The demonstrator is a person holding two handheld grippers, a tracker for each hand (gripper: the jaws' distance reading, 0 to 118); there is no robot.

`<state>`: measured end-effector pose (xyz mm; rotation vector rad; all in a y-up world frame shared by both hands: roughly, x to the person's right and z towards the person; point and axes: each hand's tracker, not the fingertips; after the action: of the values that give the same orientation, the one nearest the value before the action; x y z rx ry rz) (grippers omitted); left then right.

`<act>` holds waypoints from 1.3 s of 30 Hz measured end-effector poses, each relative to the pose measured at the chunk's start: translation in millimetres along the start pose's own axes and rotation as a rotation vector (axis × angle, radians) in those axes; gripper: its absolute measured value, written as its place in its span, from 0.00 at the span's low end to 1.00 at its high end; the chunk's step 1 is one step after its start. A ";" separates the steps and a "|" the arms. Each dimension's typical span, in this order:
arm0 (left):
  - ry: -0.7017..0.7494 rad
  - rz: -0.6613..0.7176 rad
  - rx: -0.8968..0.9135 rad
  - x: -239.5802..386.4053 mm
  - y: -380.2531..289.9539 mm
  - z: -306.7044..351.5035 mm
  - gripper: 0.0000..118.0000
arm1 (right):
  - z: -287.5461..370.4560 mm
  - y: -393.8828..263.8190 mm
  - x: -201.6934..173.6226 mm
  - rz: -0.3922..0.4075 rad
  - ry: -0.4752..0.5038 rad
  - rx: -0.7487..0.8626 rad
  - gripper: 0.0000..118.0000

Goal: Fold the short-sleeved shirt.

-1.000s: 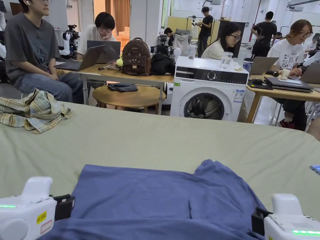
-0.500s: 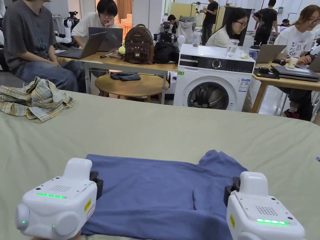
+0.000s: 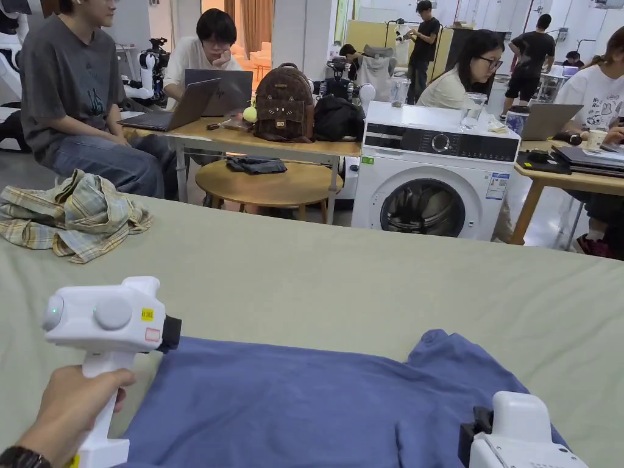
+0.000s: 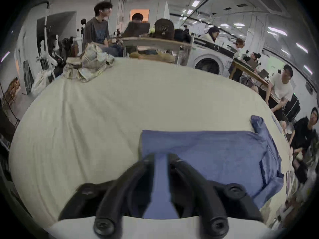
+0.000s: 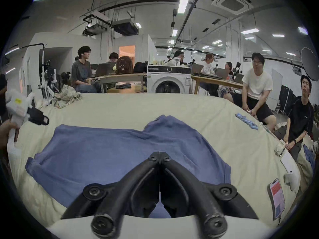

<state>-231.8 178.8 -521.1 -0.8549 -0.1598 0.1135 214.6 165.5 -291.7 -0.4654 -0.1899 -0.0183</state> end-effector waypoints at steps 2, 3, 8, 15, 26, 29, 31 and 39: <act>0.006 0.025 -0.031 -6.6 17.1 -17.8 0.47 | -7.7 -1.7 1.4 0.011 0.000 -0.020 0.00; -0.003 0.030 -0.040 -7.0 23.9 -23.0 0.53 | -11.0 -2.5 1.6 0.017 -0.002 -0.028 0.00; 0.039 -0.034 -0.191 -1.6 38.4 -71.7 0.56 | -25.6 -6.1 4.6 0.042 -0.008 -0.061 0.00; 0.172 -0.149 -0.244 15.0 14.0 -97.1 0.55 | -35.0 -7.6 12.7 0.048 -0.014 -0.095 0.00; 0.134 -0.204 -0.122 42.8 5.6 -75.4 0.00 | -46.9 13.4 41.5 -0.033 -0.021 -0.140 0.00; 0.133 -0.179 -0.093 36.8 10.7 -59.7 0.00 | -68.6 32.3 52.9 -0.033 -0.038 -0.161 0.00; 0.122 -0.174 -0.068 37.2 12.7 -51.0 0.00 | -91.0 47.6 60.2 -0.014 -0.058 -0.198 0.00; 0.103 -0.138 -0.006 41.9 7.1 -22.6 0.00 | -196.4 91.2 92.9 0.004 -0.087 -0.376 0.49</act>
<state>-186.6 173.5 -537.2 -0.8516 -0.1220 -0.0604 346.2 161.4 -487.0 -0.8427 -0.2723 -0.0304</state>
